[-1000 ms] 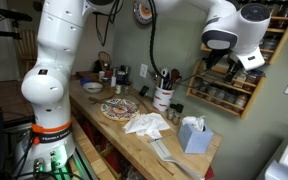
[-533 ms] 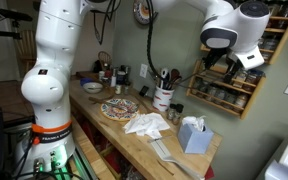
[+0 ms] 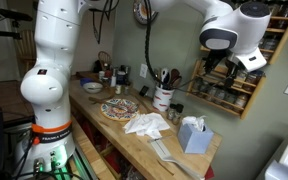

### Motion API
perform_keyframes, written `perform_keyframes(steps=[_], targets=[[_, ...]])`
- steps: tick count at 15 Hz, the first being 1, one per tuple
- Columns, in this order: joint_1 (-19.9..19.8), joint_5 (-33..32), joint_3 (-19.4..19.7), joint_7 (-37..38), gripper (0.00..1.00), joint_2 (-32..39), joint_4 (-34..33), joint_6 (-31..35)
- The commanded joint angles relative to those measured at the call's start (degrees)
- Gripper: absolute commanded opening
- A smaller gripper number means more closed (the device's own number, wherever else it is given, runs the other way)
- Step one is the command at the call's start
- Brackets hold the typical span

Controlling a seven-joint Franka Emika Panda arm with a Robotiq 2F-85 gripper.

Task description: Take the spice bottle off of the spice rack

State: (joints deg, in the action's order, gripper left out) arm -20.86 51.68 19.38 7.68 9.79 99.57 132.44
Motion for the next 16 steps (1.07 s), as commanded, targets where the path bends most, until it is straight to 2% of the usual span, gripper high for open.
perform_keyframes(steps=[1, 5, 16], targets=[[-1.06, -0.98, -0.05, -2.91, 1.00, -2.47, 0.78, -1.03], [-0.55, 0.54, -0.91, -4.49, 1.00, -3.01, -0.33, -2.15], [0.56, 2.83, -3.18, 2.52, 1.00, 2.77, -5.26, 2.06]])
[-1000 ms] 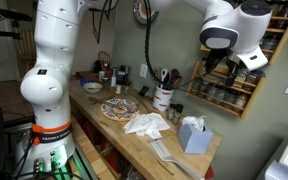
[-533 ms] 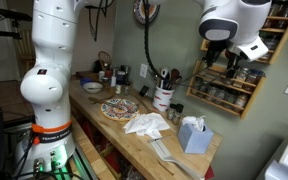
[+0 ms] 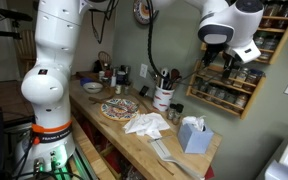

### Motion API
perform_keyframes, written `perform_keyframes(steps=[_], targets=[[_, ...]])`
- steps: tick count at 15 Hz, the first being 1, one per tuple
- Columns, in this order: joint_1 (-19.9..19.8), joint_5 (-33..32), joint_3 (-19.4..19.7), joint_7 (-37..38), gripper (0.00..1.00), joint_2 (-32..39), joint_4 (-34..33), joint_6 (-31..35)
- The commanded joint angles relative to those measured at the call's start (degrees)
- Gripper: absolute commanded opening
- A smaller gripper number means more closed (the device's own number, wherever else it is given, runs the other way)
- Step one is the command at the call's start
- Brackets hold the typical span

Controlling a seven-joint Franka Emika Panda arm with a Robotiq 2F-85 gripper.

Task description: Take the spice bottle off of the spice rack

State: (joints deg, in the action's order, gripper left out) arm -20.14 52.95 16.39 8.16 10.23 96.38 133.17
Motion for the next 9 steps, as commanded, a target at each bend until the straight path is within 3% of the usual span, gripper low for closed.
perform_keyframes(steps=[1, 9], targets=[[-0.25, 2.16, -0.26, 3.14, 1.00, 2.98, -2.62, 1.61], [-0.91, 7.14, -0.42, 5.40, 1.00, 5.67, -5.57, 1.26]])
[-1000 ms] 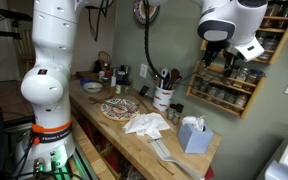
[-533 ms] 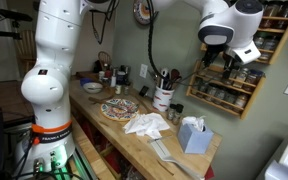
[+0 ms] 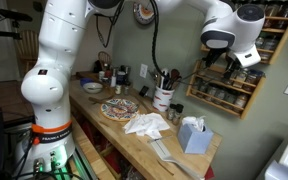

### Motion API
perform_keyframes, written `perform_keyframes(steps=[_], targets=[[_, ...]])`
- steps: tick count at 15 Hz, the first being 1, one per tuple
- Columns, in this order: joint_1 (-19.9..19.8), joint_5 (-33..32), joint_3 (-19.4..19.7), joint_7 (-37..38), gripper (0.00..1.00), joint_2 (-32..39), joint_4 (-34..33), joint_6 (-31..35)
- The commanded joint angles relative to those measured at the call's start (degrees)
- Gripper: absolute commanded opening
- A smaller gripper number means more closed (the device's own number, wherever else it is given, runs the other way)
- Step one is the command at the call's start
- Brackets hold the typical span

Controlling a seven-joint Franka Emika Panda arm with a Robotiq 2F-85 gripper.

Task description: Take the spice bottle off of the spice rack

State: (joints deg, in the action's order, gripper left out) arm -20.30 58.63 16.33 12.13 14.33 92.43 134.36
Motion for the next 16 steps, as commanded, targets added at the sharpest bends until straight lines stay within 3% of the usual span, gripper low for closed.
perform_keyframes(steps=[1, 6, 16], targets=[[-0.81, 1.69, -0.33, 1.74, 1.00, 1.91, -1.82, 0.19], [-0.35, 2.28, -0.46, 3.45, 1.00, 3.18, -1.50, 4.16], [0.10, -8.16, 0.69, 2.36, 1.00, -2.46, 5.59, 1.70]])
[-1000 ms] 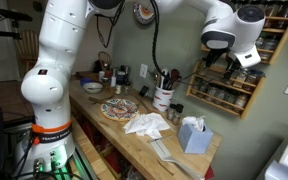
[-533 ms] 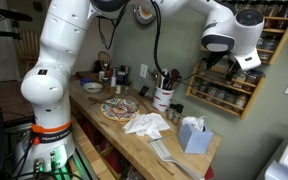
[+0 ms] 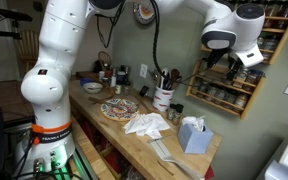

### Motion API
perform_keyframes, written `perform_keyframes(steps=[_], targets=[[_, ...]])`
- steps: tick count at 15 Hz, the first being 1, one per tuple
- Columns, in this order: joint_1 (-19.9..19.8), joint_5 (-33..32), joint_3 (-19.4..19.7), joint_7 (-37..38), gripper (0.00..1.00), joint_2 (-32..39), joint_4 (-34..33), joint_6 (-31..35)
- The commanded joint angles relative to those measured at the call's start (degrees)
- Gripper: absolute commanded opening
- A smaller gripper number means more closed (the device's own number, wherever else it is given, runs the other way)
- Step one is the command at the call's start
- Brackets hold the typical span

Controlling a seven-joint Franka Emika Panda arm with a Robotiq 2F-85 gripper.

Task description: Take the spice bottle off of the spice rack

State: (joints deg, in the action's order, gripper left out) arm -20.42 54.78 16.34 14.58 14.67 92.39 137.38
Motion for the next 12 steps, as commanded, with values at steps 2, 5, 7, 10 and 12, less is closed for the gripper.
perform_keyframes(steps=[2, 5, 7, 10, 12], targets=[[0.11, -6.44, 1.02, 0.04, 1.00, -4.14, 7.21, -1.47], [-0.11, -9.01, 1.56, 0.20, 1.00, -5.70, 9.31, -2.01], [-0.12, -10.49, 1.90, 0.36, 1.00, -6.45, 10.46, -2.18], [-0.06, -13.66, 2.18, 0.66, 1.00, -6.69, 12.68, -3.07], [-0.11, -14.92, 2.14, 0.80, 1.00, -6.59, 13.53, -3.11]])
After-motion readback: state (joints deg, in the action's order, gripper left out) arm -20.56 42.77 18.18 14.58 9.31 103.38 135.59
